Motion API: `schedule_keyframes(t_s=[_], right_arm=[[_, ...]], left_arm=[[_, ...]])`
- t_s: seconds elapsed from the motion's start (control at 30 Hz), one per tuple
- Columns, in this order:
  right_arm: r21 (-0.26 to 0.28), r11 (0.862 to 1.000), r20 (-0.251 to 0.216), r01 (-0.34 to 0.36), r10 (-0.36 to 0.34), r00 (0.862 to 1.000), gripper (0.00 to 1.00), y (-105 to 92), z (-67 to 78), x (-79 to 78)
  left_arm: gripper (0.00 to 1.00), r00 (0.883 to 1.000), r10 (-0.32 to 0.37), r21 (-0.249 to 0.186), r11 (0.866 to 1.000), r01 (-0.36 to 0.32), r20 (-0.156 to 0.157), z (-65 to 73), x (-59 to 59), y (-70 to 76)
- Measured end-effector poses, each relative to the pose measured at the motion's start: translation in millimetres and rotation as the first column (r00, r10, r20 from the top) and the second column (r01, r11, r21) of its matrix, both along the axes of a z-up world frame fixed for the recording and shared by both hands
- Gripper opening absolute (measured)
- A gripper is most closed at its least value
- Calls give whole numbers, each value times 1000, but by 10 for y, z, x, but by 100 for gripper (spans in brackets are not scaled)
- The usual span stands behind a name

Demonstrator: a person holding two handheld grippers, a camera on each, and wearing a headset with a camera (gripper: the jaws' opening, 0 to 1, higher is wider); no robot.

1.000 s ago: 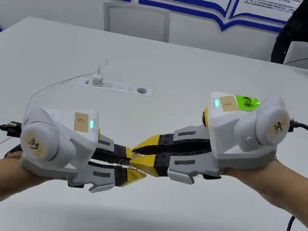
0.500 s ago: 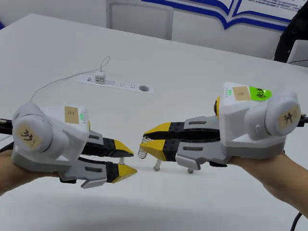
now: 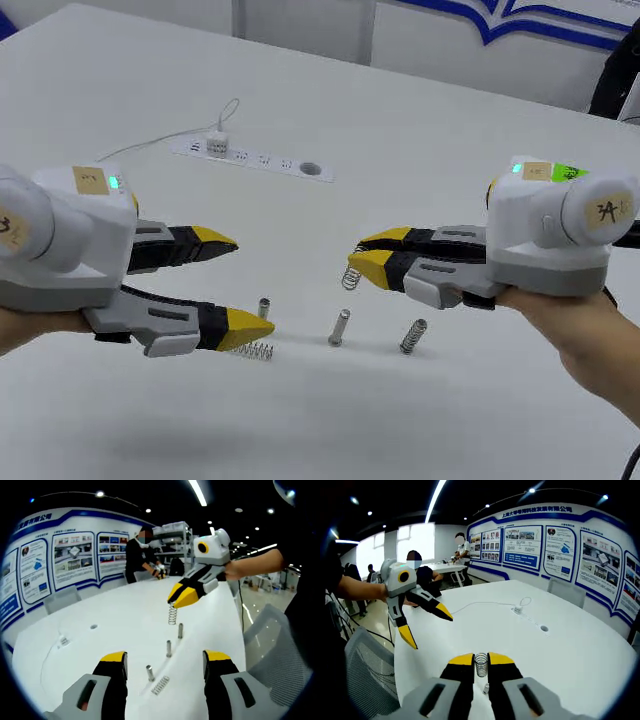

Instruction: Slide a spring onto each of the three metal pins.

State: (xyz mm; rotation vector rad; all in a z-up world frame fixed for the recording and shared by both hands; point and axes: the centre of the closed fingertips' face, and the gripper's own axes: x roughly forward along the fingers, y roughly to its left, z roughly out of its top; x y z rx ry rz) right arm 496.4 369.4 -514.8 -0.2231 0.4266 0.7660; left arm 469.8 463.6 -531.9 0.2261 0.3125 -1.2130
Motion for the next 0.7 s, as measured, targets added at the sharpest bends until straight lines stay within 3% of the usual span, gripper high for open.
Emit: schedule_keyframes(t_s=[0.13,0.33,0.5,0.7], right_arm=[[39,998,-29,39,-38,999,10,-63,-134,70],[43,997,-68,69,-66,995,10,-96,-373,131],[66,994,-99,85,-79,992,10,-109,-494,173],[27,996,-131,91,-87,988,10,-135,-665,176]], left_arm=[[70,999,23,0,1000,-23,-24,-57,30,52],[79,993,67,3,998,-67,-93,-208,38,135],[85,992,69,11,998,-69,-108,-250,28,154],[86,989,84,15,996,-83,-120,-294,48,177]])
